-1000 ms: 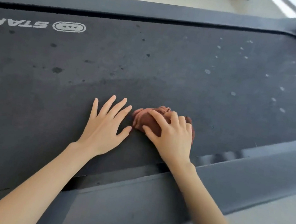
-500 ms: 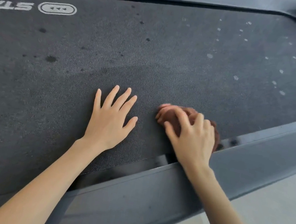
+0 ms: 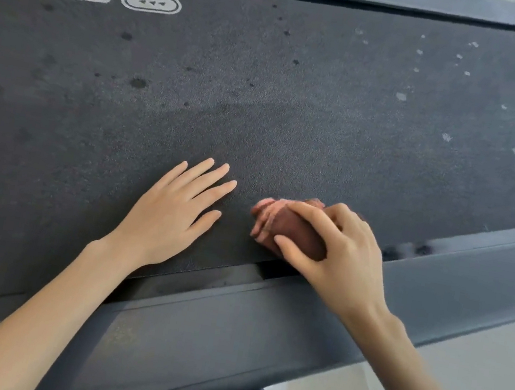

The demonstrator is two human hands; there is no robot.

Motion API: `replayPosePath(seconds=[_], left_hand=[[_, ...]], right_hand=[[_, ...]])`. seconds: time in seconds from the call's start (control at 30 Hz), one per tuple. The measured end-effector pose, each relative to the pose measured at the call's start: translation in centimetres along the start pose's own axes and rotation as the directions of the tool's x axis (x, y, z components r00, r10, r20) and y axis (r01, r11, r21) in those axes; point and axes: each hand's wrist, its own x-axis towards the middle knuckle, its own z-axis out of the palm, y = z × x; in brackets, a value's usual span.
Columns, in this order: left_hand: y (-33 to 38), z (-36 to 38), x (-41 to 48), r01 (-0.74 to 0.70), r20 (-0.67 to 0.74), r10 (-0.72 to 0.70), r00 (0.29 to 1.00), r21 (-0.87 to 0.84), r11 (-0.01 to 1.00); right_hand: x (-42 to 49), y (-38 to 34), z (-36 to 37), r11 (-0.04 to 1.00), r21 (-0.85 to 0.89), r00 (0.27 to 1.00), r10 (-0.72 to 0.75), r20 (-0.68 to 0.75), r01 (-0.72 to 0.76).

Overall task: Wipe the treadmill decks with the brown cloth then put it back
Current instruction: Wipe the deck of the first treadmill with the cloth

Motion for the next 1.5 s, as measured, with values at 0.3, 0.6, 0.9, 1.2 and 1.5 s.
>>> replayPosePath(seconds=[0.3, 0.6, 0.9, 1.2, 1.5], left_hand=[[0.8, 0.1, 0.2, 0.032, -0.011, -0.032, 0.999, -0.012, 0.999], [4.5, 1.7, 5.4, 0.019, 0.004, -0.019, 1.0, -0.035, 0.999], [6.7, 3.0, 9.6, -0.119, 0.035, 0.12, 0.992, -0.035, 0.992], [7.5, 3.9, 12.3, -0.184, 0.0, 0.184, 0.983, -0.019, 0.983], [11.1, 4.8, 18.5, -0.16, 0.015, 0.16, 0.987, -0.03, 0.987]], right_hand=[[-4.2, -3.1, 2.0, 0.947, -0.143, 0.956, -0.277, 0.096, 0.289], [4.9, 12.0, 0.6, 0.893, -0.357, 0.955, 0.209, -0.211, -0.274], [6.9, 14.9, -0.5, 0.749, -0.376, 0.838, 0.501, -0.218, -0.546], [5.0, 14.1, -0.1, 0.837, -0.502, 0.973, 0.154, -0.171, -0.221], [7.7, 23.6, -3.4, 0.725, -0.478, 0.866, 0.456, -0.207, -0.496]])
